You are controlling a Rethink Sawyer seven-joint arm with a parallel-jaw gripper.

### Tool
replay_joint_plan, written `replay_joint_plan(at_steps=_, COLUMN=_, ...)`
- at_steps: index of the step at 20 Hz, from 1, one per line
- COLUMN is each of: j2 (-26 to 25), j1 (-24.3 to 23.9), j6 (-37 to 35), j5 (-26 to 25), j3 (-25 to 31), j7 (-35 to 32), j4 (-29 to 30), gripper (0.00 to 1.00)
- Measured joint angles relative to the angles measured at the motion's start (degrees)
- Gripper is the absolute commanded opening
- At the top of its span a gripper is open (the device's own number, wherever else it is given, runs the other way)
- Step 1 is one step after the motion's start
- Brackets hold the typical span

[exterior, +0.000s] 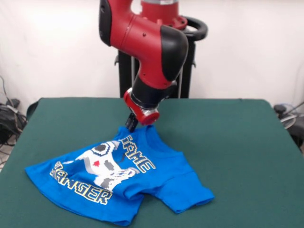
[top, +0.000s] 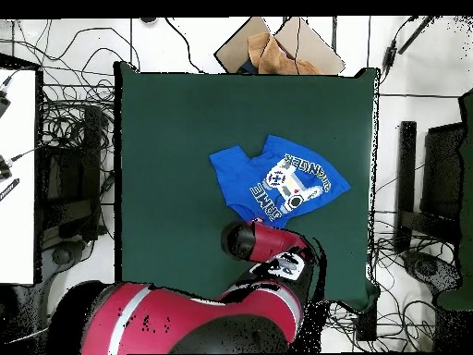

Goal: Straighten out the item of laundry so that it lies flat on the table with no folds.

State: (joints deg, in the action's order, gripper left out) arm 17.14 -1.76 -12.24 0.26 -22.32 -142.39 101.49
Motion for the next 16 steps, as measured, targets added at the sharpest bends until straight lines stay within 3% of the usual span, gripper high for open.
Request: replay_joint_plan(at_steps=16, j2=-0.3, j1=-1.5, j6=0.6, j5=0.1, j3=-0.4, j7=0.0, j4=0.3, gripper=0.00)
